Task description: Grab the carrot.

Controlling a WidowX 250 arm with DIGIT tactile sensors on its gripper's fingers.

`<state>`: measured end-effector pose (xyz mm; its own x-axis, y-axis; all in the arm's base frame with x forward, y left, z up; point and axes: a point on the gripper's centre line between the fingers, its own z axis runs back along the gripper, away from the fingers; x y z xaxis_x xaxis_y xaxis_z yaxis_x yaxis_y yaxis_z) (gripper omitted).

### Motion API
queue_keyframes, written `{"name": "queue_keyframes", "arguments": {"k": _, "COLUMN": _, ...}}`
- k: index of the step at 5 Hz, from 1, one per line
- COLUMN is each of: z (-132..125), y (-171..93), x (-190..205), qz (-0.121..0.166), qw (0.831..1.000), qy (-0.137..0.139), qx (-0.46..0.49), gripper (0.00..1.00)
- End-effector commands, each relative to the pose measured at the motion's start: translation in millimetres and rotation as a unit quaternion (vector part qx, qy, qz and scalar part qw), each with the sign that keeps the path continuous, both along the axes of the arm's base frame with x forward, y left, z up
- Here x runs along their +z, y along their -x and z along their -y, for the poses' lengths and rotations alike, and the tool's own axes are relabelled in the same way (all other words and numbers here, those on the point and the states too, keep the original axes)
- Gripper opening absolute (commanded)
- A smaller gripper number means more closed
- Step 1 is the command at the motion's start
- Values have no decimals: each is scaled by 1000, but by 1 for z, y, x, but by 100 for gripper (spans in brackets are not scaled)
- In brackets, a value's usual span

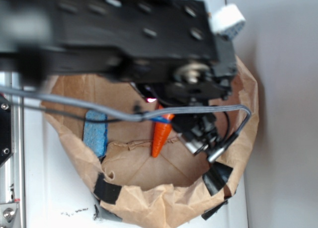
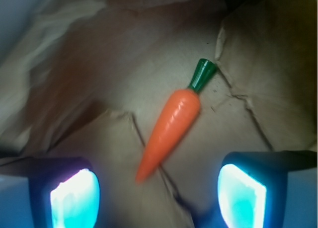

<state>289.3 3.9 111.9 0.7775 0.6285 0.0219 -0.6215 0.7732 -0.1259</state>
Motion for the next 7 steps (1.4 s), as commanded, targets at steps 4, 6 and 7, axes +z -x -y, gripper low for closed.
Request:
{"name": "queue_keyframes", "arguments": {"k": 4, "z": 8, "y": -17, "x": -106, "qz": 21, "qw": 991, "qy": -129, "qx": -13, "gripper": 0}}
{"name": "queue_keyframes", "arguments": {"k": 6, "z": 3, "y": 8, "x": -24, "qz": 49, "qw": 998, "qy": -28, "qx": -33, "gripper": 0}}
{"name": "queue_keyframes", "arguments": {"k": 7, "z": -4, "y": 14, "x": 14, "qz": 56, "qw": 998, "qy": 17, "qx": -34, "gripper": 0}}
